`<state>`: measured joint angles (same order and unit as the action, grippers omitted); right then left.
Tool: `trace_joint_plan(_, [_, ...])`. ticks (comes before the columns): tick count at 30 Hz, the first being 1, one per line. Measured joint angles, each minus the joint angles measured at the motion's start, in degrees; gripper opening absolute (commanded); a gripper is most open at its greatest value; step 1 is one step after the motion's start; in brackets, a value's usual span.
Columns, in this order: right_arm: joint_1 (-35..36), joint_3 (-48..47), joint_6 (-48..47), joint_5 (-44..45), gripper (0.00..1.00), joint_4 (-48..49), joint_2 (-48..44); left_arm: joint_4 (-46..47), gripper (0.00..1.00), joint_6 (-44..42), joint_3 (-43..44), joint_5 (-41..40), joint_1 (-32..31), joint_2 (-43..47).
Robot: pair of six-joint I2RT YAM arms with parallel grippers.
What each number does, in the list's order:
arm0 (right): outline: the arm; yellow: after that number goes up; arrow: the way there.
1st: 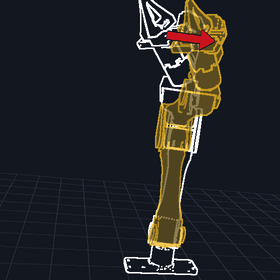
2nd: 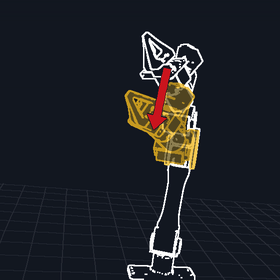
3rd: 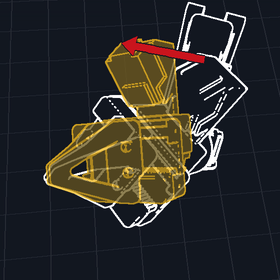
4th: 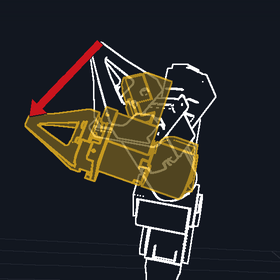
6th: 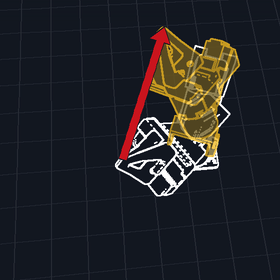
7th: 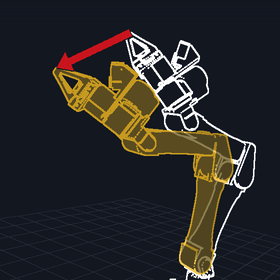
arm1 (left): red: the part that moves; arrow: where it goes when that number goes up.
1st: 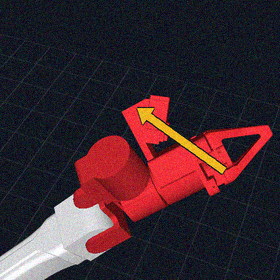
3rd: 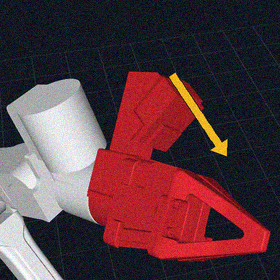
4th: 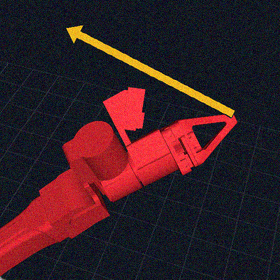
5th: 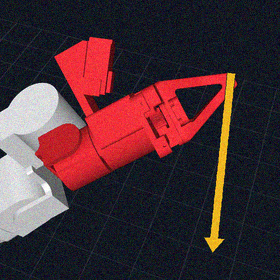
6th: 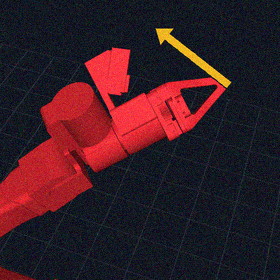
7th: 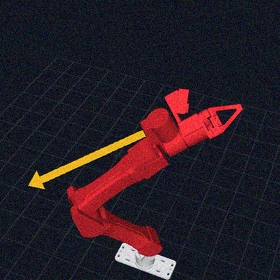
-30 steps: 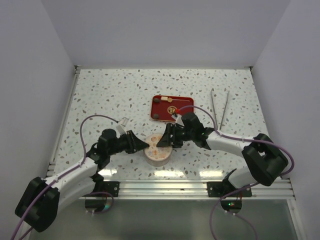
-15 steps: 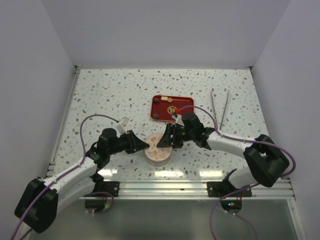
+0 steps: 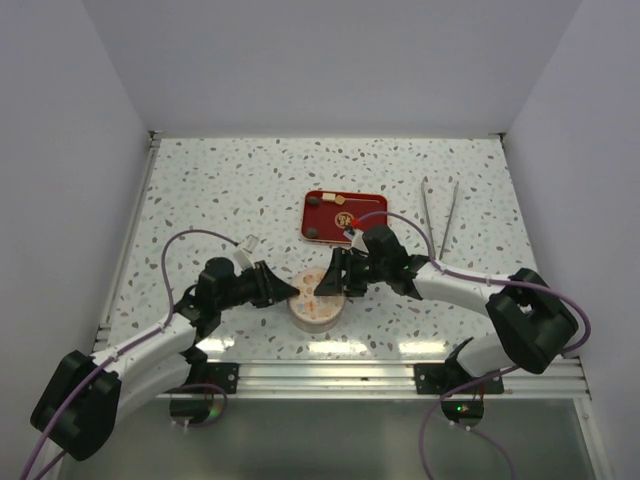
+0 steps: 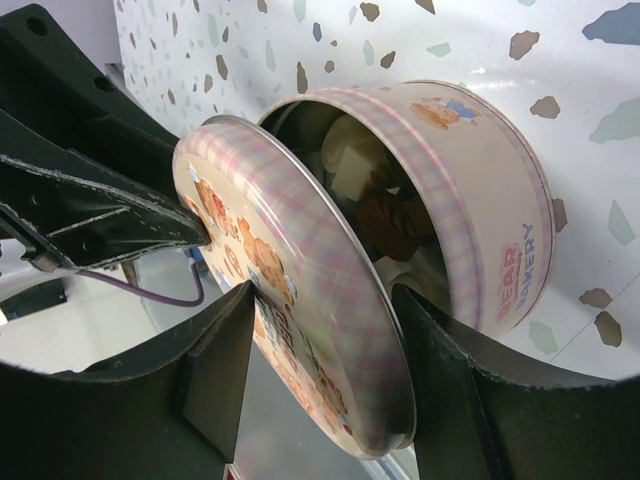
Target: Pack the chocolate
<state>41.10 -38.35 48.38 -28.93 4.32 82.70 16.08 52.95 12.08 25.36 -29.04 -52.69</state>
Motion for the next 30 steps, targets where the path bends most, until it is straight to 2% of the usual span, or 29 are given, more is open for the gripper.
trace_joint_plan(10, [0.04, -0.35, 0.0, -0.09, 0.62, 0.61, 0.59, 1.18, 0.2, -0.02, -0.7, -0.59, 0.02, 0.5])
trace_joint_plan(25, [0.44, -1.33, -1.03, 0.5, 0.77, 0.46, 0.48, 4.22, 0.19, -0.04, -2.05, -1.55, 0.02, 0.44])
trace_joint_plan(30, [0.52, -1.44, -1.53, 0.74, 0.79, 0.59, 0.24, 5.79, 0.19, -0.02, -2.99, -1.62, 0.02, 0.15])
